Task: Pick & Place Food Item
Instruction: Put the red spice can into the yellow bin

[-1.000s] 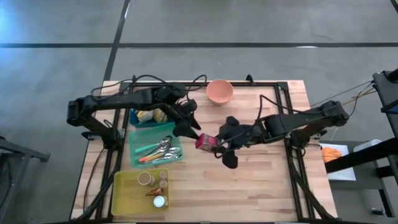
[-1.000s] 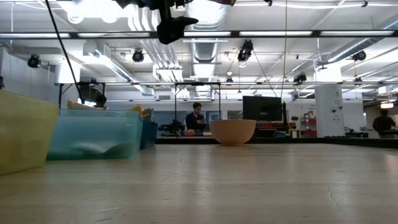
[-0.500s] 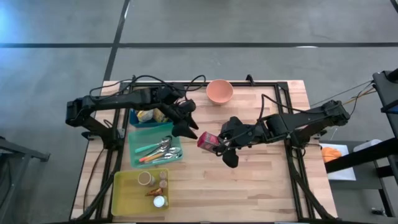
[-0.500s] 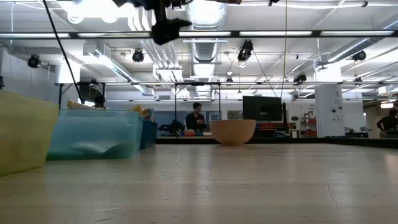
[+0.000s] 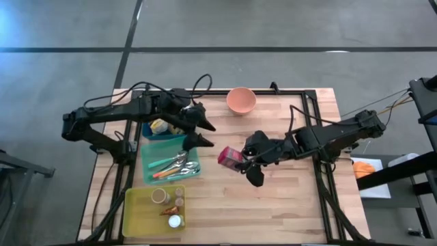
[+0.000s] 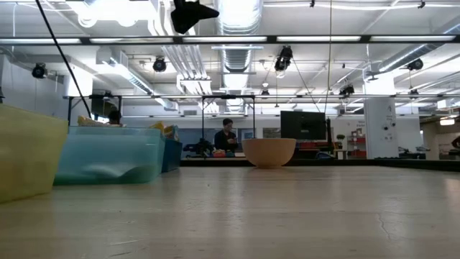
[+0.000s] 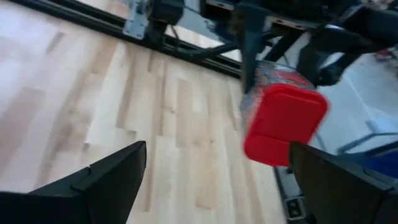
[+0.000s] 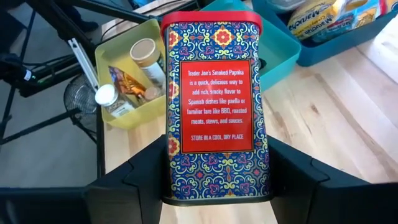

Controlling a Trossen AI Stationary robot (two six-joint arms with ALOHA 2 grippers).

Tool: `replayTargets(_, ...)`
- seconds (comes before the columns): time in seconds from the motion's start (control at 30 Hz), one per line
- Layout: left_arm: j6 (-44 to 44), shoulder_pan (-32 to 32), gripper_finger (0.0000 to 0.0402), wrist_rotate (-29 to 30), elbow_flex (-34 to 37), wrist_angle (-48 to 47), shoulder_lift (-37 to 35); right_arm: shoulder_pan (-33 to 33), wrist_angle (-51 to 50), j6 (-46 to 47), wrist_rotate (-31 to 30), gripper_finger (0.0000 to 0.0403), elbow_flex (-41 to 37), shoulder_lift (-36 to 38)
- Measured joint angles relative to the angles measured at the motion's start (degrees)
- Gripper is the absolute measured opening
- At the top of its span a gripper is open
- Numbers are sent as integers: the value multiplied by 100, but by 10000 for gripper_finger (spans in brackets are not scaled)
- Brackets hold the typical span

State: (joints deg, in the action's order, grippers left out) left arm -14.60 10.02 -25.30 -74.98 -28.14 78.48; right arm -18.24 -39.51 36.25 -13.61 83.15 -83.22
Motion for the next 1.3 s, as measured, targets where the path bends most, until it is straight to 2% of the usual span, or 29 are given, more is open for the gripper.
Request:
replayTargets(0.13, 183, -188, 399, 343, 0, 28, 35, -2, 19, -3, -3, 206, 0, -4)
replayTargets(0.37, 564, -604, 400, 498, 4, 329, 81, 12, 132, -22, -303, 206, 0, -9)
replayTargets(0.6, 1291, -931, 400, 617, 4, 804, 81, 146, 292, -42, -346, 206, 0, -15)
replayTargets(0.83, 1458, -957, 400, 1198, 2, 867, 81, 195, 707, -222, -312, 206, 0, -17)
replayTargets(1.3, 1475, -962, 400, 1230, 2, 941, 81, 208, 1141, -657, -310, 206, 0, -21)
